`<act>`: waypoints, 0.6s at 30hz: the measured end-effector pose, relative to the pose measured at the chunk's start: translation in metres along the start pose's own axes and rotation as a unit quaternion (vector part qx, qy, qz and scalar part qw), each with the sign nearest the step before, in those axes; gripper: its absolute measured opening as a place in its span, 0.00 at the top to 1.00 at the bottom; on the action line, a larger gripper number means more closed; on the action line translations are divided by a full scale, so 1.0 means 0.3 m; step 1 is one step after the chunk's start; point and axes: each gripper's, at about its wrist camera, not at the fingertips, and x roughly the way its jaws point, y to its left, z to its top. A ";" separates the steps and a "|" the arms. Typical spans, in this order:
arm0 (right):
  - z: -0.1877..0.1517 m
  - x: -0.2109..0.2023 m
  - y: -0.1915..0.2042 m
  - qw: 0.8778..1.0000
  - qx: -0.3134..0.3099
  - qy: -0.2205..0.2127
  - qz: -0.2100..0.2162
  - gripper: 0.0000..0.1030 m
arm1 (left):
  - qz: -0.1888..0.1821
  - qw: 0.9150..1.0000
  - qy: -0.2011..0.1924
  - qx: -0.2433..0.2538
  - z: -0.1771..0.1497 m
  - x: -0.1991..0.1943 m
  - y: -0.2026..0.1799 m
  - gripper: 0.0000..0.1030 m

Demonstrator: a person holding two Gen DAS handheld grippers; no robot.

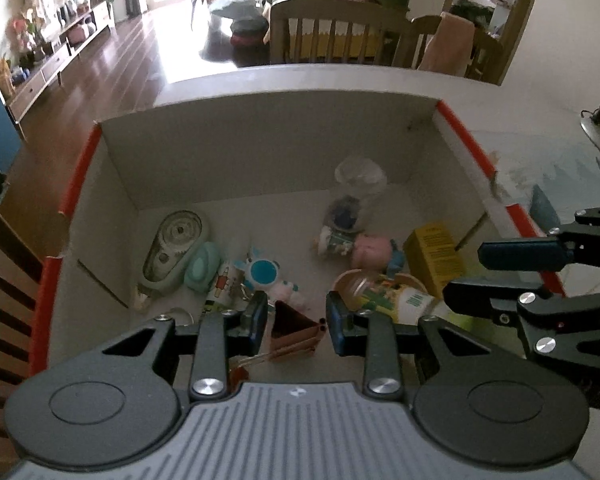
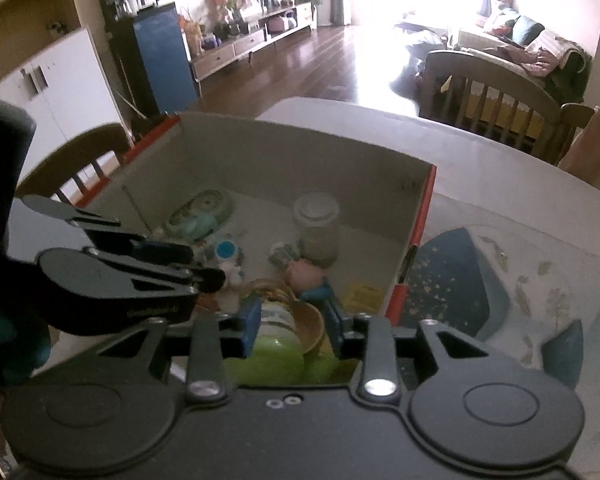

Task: Organize rigid objects
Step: 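Release the clip with the left tool while the right tool releases the tube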

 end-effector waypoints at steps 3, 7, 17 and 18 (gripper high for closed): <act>-0.006 -0.038 0.002 1.000 0.005 -0.010 0.007 0.64 | 0.003 1.000 -0.009 -0.006 -0.004 -0.044 -0.002 0.70; -0.014 -0.087 0.007 1.000 0.009 -0.024 0.015 0.60 | 0.007 1.000 -0.022 -0.018 -0.012 -0.103 -0.001 0.70; -0.042 -0.238 0.031 0.997 0.007 -0.070 0.043 0.49 | 0.014 0.996 -0.082 -0.034 -0.045 -0.294 -0.020 0.46; -0.047 -0.254 0.034 0.996 0.006 -0.076 0.044 0.45 | 0.017 0.995 -0.092 -0.034 -0.050 -0.316 -0.025 0.35</act>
